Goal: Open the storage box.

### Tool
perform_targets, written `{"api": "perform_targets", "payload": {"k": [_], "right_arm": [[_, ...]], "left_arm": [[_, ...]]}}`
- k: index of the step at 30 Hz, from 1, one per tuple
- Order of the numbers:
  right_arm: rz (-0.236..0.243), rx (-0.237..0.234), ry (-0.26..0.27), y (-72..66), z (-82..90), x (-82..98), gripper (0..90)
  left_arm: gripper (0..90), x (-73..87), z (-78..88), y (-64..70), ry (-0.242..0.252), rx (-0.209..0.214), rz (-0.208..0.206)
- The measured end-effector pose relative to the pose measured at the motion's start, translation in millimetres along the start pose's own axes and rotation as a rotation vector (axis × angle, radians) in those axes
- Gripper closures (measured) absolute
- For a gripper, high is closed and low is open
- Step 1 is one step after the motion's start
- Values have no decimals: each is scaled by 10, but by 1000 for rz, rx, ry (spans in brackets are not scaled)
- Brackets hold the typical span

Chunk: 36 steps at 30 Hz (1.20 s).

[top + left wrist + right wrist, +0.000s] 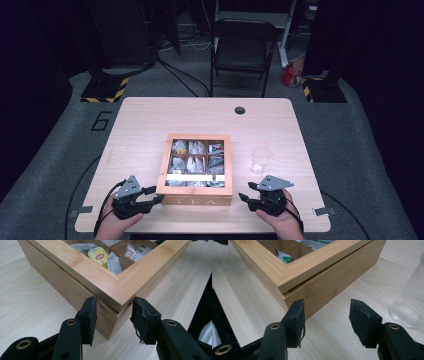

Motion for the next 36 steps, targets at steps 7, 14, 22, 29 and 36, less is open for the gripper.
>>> {"api": "perform_targets", "payload": {"k": [7,14,22,29,36], "right_arm": [[19,-16,0,-46,-6,-17,457],[32,-39,3,-108,11,-53,462],[26,-69,2,-189,12,-89,481],[37,-91,2,-246,-11,-144,507],[11,-107,-15,-275,-75,-185,570]], "left_arm": [[551,-26,1,21,-12,-11,-20],[547,-57,9,15,-1,2,-3],[546,-117,34,19,4,3,17],[545,-144,54,19,-4,14,25],[544,-155,66,22,-10,21,32]]}}
Point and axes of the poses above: each handheld gripper's, and its own axes: z roughly backward along the jaws, x roughly out of its underside, y roughly to its right, the point moved 8 cm from there along -z, roughly forward along the jaws
